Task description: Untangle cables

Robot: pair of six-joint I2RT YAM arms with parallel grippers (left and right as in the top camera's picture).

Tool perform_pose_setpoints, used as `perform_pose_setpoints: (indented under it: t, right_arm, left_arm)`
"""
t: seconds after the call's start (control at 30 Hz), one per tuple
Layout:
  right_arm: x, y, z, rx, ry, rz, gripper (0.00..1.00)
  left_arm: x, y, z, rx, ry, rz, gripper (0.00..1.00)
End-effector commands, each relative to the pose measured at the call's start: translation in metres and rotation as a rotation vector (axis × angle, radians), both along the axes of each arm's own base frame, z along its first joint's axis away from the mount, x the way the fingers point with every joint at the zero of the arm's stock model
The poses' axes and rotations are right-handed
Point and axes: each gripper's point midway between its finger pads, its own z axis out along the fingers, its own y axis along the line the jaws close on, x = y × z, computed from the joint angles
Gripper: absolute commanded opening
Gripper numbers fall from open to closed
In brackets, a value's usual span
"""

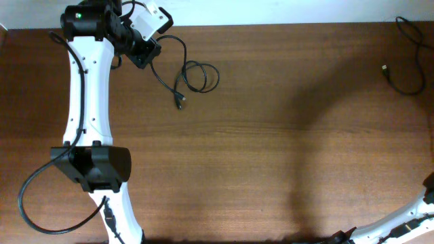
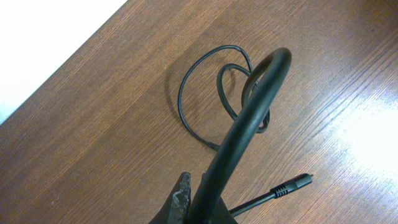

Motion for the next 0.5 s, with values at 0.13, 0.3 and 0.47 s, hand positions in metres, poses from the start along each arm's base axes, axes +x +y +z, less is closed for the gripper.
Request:
perform_pose_setpoints:
  t: [0.13, 0.3, 0.47]
  right_arm:
    - [0.018, 0.030, 0.143, -0.179, -0.193, 0.109, 0.99]
    - [0.040, 0.117, 0.214, -0.281, -0.214, 0.342, 0.99]
    - [0.089, 0.252, 0.215, -0.225, -0.219, 0.757, 0.99]
  left_arm:
    - [-0.007, -0.004, 0.022, -0.015, -0.050, -0.022, 0.00]
    - [-0.007, -0.010, 0.022, -0.016, -0.051, -0.034, 0.00]
    - [-0.008, -0.037, 0.029, -0.075, -0.075, -0.100, 0.00]
